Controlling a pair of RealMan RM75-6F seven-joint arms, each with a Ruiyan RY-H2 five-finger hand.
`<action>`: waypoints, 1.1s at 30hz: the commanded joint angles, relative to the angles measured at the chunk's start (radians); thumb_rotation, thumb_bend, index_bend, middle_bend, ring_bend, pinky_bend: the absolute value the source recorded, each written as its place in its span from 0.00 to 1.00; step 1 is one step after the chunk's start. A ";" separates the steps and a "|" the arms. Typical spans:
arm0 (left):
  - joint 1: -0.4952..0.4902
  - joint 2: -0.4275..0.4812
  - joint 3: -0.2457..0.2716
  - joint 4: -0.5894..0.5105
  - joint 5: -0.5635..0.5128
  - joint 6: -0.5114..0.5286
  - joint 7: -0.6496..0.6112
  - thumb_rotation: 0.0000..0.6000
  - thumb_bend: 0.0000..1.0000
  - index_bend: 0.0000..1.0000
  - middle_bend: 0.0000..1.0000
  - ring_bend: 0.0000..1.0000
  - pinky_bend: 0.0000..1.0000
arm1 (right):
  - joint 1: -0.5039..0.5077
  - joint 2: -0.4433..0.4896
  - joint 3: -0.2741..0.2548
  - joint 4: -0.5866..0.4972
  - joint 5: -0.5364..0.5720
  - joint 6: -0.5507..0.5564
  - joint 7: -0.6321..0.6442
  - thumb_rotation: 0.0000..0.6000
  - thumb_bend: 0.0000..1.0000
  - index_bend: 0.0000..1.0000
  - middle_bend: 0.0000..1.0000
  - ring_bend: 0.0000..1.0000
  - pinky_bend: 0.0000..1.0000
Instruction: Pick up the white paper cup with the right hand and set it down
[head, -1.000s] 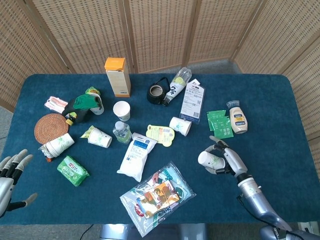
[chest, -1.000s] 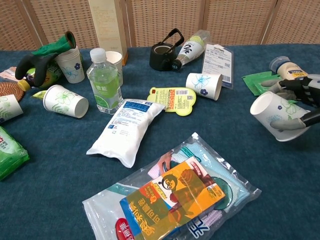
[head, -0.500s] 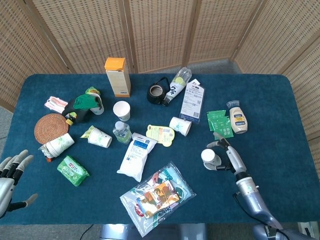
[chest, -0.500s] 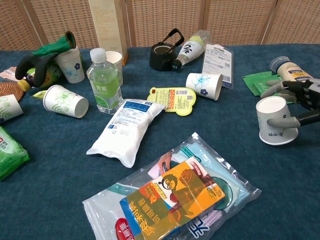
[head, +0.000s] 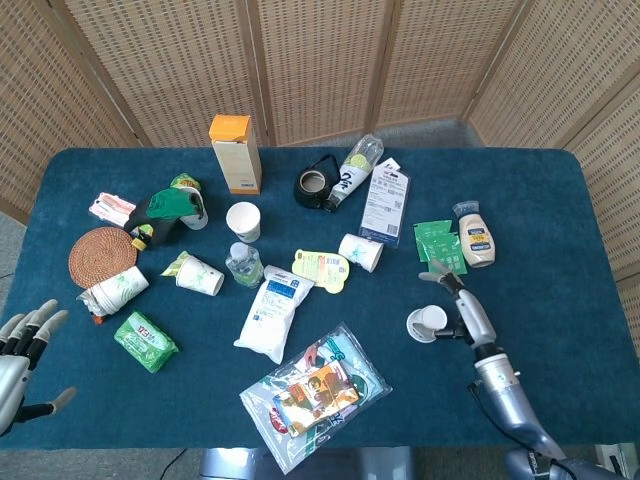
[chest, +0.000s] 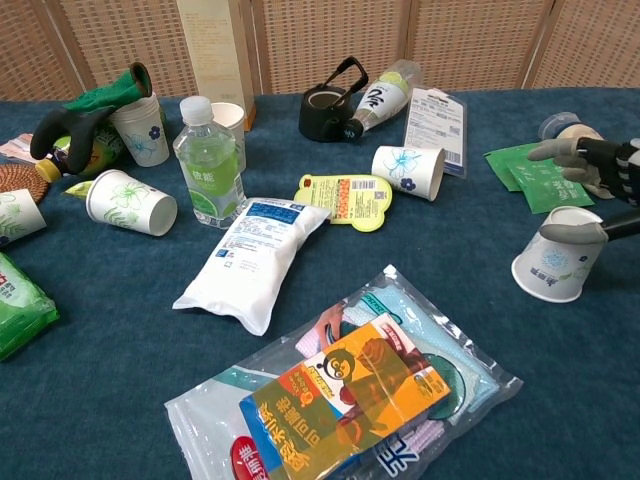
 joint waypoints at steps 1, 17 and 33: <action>0.001 0.000 0.000 0.000 0.000 0.002 0.000 1.00 0.24 0.00 0.00 0.00 0.00 | -0.006 0.029 0.001 -0.043 -0.014 0.027 -0.022 1.00 0.19 0.19 0.00 0.00 0.00; 0.007 0.004 0.003 0.003 0.012 0.016 -0.014 1.00 0.24 0.00 0.00 0.00 0.00 | -0.079 0.180 -0.021 -0.145 -0.132 0.259 -0.263 1.00 0.12 0.17 0.00 0.00 0.00; 0.014 -0.005 0.010 -0.003 0.027 0.020 0.013 1.00 0.24 0.00 0.00 0.00 0.00 | -0.206 0.240 -0.071 -0.058 -0.157 0.416 -0.362 1.00 0.08 0.16 0.00 0.00 0.00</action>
